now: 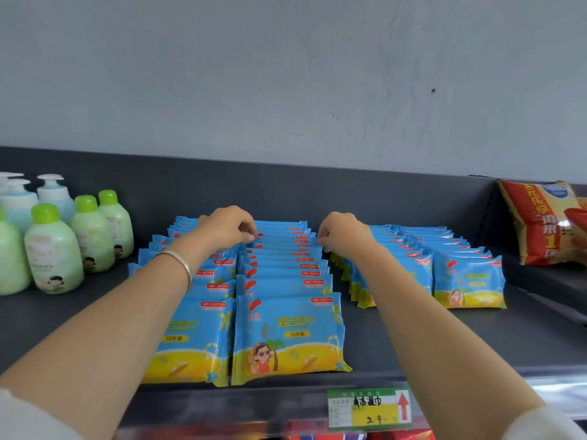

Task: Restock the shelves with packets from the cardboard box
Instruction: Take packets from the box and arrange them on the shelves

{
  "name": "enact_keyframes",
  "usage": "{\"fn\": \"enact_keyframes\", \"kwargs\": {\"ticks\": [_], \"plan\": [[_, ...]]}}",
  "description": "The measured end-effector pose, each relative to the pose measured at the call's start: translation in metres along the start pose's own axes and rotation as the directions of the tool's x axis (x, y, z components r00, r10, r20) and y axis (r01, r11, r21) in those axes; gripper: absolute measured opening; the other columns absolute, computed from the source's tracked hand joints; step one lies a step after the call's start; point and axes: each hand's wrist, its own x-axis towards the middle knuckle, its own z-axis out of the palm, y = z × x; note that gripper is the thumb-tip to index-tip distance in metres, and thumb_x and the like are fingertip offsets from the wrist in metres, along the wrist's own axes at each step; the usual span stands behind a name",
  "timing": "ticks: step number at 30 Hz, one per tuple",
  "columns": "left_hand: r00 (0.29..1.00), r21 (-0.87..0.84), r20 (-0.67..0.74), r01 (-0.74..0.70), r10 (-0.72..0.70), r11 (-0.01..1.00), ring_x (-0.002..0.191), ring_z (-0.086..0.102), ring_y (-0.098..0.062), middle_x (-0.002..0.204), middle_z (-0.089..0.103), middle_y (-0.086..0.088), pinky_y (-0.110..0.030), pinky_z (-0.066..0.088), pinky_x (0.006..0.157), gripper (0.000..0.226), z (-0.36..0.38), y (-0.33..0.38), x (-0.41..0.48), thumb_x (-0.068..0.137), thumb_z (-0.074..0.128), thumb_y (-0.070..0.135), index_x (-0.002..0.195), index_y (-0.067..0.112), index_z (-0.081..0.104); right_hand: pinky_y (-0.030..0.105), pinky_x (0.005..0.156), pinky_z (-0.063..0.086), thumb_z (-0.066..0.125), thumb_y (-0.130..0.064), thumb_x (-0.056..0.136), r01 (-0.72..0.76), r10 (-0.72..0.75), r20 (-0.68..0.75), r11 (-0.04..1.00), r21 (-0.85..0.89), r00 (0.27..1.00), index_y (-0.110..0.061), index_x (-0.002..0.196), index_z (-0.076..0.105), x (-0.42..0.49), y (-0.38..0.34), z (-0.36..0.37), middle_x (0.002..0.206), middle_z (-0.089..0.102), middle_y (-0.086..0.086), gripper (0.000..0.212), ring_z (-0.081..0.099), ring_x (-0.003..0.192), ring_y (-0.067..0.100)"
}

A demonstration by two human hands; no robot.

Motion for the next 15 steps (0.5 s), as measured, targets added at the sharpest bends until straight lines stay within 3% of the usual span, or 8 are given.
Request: {"fn": "enact_keyframes", "kwargs": {"ticks": [3, 9, 15], "plan": [[1.0, 0.008, -0.011, 0.016, -0.016, 1.0, 0.1, 0.054, -0.014, 0.1, 0.063, 0.01, -0.043, 0.041, 0.093, 0.01, 0.0, -0.001, -0.007, 0.09, 0.061, 0.028, 0.096, 0.027, 0.068, 0.038, 0.081, 0.055, 0.056, -0.016, 0.093, -0.027, 0.027, 0.001, 0.998, 0.051, 1.0, -0.01, 0.108, 0.065, 0.002, -0.003, 0.004, 0.098, 0.067, 0.008, 0.019, 0.064, 0.087, 0.023], [0.993, 0.075, -0.105, 0.062, -0.054, 0.995, 0.098, 0.054, -0.014, 0.094, 0.06, 0.013, -0.042, 0.033, 0.095, 0.005, 0.007, 0.003, -0.013, 0.091, 0.058, 0.03, 0.089, 0.031, 0.062, 0.035, 0.079, 0.057, 0.051, -0.011, 0.094, -0.014, 0.018, -0.032, 0.993, 0.119, 0.999, -0.008, 0.104, 0.068, -0.001, -0.01, 0.011, 0.1, 0.067, 0.008, 0.019, 0.066, 0.085, 0.022], [0.997, 0.012, -0.07, -0.035, 0.036, 0.999, 0.097, 0.049, -0.014, 0.102, 0.056, 0.011, -0.037, 0.032, 0.085, 0.004, 0.002, 0.003, -0.02, 0.09, 0.059, 0.029, 0.091, 0.029, 0.055, 0.034, 0.079, 0.056, 0.055, -0.012, 0.092, 0.08, -0.057, -0.113, 0.975, 0.209, 0.992, -0.013, 0.104, 0.068, -0.018, 0.002, -0.005, 0.099, 0.067, 0.004, 0.018, 0.063, 0.087, 0.02]]}}
